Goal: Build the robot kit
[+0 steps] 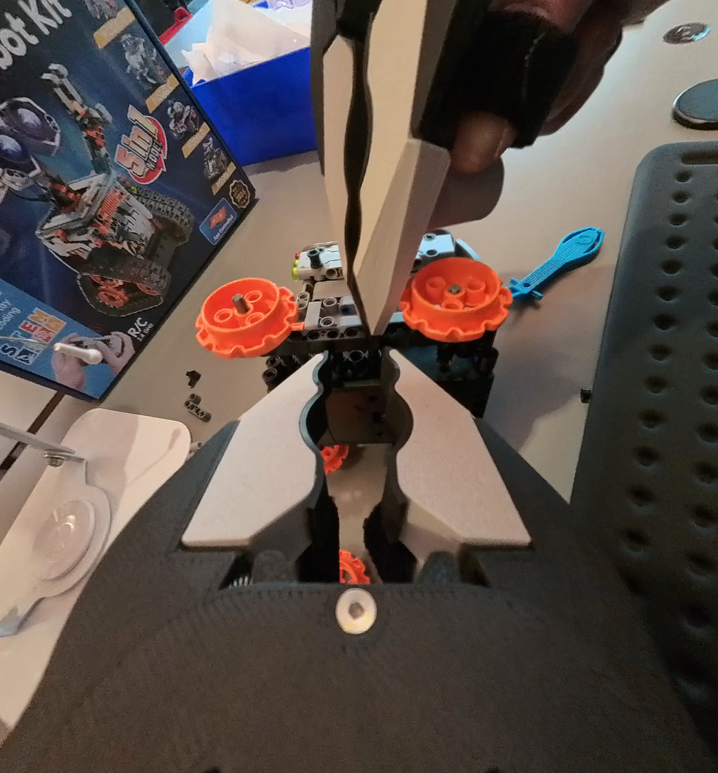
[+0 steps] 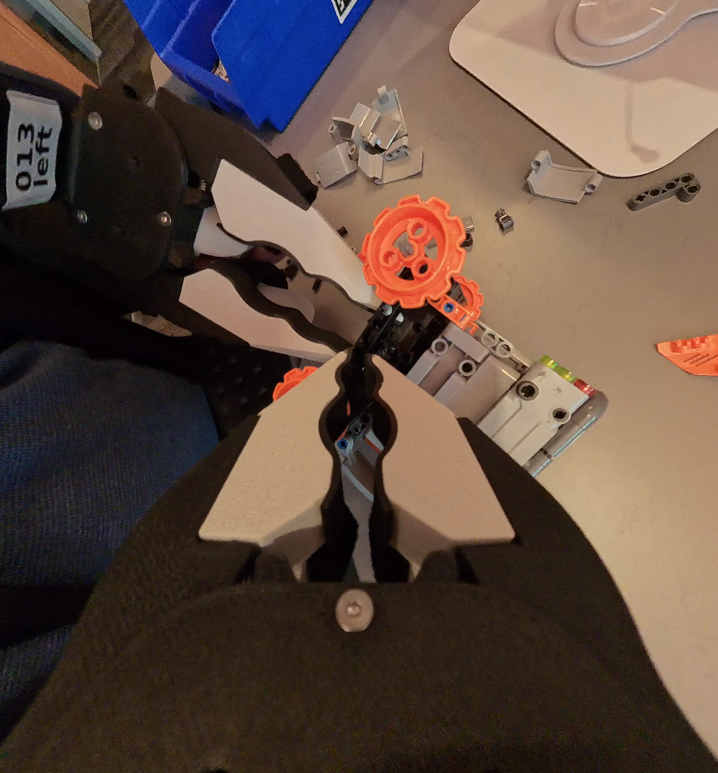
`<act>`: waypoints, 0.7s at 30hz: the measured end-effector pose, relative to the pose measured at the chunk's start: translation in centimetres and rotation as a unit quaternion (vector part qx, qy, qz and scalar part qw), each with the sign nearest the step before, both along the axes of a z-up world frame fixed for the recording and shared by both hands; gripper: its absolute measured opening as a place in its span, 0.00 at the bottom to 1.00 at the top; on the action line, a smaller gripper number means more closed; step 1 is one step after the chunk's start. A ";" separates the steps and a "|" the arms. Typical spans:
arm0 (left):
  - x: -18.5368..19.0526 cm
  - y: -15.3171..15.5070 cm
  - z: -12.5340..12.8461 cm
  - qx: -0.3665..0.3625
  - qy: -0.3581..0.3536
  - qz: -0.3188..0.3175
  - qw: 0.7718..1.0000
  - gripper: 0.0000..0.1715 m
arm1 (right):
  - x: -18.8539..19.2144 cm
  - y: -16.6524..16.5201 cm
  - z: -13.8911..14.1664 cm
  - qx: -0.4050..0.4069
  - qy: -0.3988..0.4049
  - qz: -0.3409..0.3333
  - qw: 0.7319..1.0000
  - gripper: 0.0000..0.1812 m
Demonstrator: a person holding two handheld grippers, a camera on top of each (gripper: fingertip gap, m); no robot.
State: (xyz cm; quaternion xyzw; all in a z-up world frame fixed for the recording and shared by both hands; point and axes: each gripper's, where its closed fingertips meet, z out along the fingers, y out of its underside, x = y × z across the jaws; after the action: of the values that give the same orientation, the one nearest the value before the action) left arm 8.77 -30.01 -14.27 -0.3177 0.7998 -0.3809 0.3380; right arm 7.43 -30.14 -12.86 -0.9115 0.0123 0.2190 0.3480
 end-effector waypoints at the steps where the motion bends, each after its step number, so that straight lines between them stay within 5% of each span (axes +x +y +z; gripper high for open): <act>1: 0.0 -0.1 0.1 -0.011 0.003 -0.001 1.000 0.12 | 0.1 -0.1 0.1 0.002 -0.001 -0.001 1.000 0.01; 21: 0.4 -0.1 -0.2 -0.013 0.009 0.008 1.000 0.11 | 1.1 0.9 -0.2 0.011 -0.050 -0.030 0.998 0.00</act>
State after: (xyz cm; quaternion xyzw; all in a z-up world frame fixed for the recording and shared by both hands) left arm 9.14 -30.15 -14.46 -0.3323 0.7954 -0.3852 0.3295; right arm 8.56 -29.26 -13.02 -0.9166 0.0198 0.1623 0.3649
